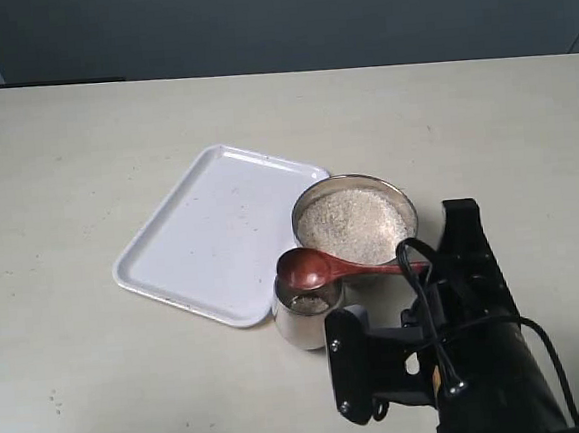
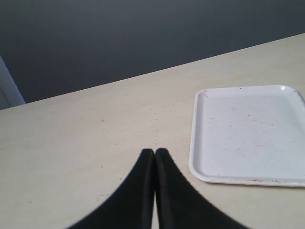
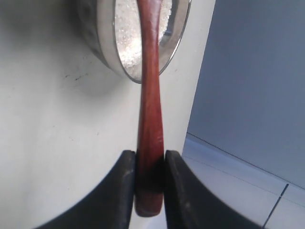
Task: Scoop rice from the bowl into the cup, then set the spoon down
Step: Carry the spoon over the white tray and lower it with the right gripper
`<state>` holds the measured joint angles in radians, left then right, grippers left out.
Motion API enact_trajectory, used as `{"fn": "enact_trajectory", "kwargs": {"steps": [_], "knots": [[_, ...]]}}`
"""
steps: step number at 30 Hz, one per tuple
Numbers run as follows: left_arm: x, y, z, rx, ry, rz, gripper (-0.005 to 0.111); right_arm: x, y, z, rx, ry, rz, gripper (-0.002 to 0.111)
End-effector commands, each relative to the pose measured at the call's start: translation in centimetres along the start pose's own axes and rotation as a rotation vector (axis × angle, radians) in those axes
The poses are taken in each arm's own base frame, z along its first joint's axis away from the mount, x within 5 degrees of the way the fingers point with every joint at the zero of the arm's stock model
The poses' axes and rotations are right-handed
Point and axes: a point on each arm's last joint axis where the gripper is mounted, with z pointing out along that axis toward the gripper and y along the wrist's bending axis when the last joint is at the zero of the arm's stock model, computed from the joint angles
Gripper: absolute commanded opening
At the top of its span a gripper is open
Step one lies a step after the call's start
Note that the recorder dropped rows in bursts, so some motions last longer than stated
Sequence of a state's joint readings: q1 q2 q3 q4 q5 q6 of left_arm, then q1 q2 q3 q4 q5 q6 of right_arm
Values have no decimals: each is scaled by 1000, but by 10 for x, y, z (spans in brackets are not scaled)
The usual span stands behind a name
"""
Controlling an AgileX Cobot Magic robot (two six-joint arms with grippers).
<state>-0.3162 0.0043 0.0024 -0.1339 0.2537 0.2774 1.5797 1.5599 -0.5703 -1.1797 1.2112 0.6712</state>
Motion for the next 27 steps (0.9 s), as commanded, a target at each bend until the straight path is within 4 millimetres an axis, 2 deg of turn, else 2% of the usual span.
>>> {"fn": "enact_trajectory", "kwargs": {"steps": [1, 7, 14, 18, 21, 27], "knots": [[-2, 0, -1, 1, -22, -11, 1, 2, 0, 0, 17, 0, -10, -1], [-2, 0, -1, 1, -22, -11, 1, 5, -2, -3, -9, 7, 45, -1], [-2, 0, -1, 1, -22, -11, 1, -8, -28, -9, 73, -84, 111, -1], [-2, 0, -1, 1, -22, -11, 1, -16, -46, 2, 37, -96, 206, -1], [-2, 0, -1, 1, -22, -11, 1, -26, -68, 10, 22, -144, 328, -1], [-2, 0, -1, 1, -22, -11, 1, -54, -99, 29, -102, -296, 471, -1]]}}
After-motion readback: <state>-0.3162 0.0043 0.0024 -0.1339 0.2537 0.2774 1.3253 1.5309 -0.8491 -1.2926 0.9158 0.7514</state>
